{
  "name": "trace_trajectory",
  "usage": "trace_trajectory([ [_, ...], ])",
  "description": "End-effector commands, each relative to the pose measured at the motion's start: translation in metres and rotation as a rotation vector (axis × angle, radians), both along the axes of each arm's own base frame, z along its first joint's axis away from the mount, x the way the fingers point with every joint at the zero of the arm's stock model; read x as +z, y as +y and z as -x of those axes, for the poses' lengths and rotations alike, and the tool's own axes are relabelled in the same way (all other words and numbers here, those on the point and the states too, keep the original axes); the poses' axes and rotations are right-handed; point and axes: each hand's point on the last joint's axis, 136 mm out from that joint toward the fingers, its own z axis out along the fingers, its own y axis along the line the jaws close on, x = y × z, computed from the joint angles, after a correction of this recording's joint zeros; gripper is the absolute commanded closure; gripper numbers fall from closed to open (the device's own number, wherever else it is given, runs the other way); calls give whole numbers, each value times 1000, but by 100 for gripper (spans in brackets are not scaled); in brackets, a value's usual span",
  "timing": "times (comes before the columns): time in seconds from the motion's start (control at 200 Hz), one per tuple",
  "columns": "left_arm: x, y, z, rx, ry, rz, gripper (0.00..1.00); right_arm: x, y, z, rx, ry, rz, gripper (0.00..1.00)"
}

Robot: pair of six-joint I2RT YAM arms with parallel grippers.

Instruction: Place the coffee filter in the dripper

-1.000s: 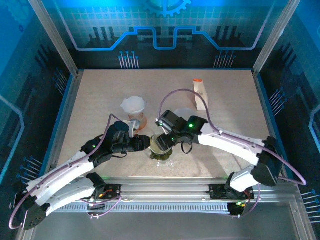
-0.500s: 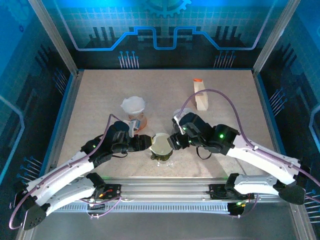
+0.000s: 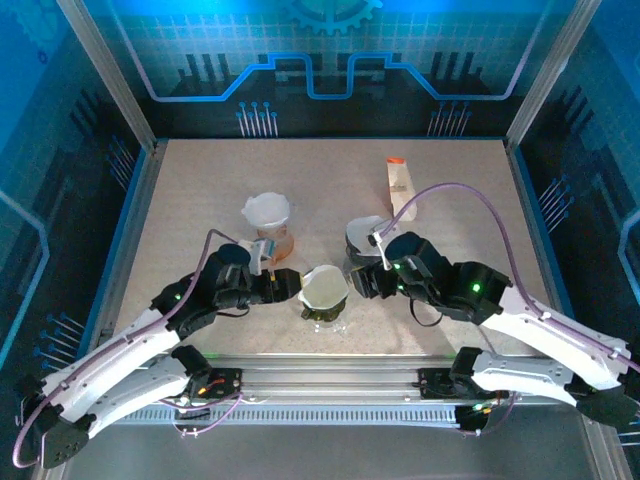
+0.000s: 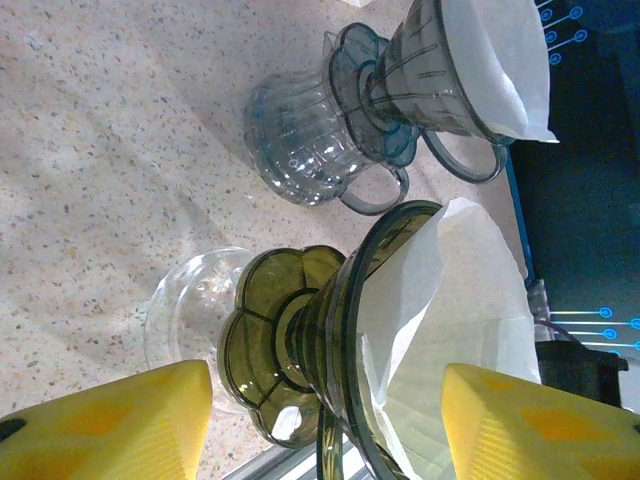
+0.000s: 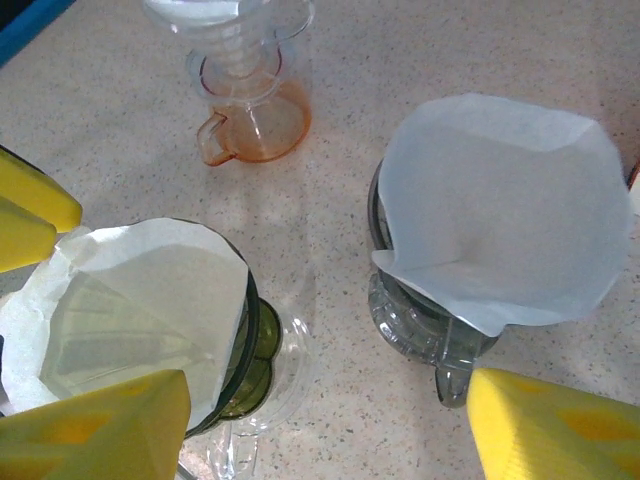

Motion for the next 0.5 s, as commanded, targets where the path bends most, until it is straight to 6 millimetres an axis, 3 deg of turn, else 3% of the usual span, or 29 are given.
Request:
trace_trajectory([
  [0.0,11,5,-2,29,-10,3,31,2,-6,-5,-41,-22,-15,25],
  [0.28,29,17,-6,63,-85,-31,1,6,-13,-6,-59,-54,-28,23],
  [0.3,30,19,-7,67,-89,-40,1,6,-16,-6,-70,-60,-27,21],
  [0.345,32,24,-8,84,-103,-64,1,8,-22,-8,-97,-76,-26,0],
  [0.495,50,44,-16,155,-193,-123,1,17,-42,-12,-176,-141,-39,0],
])
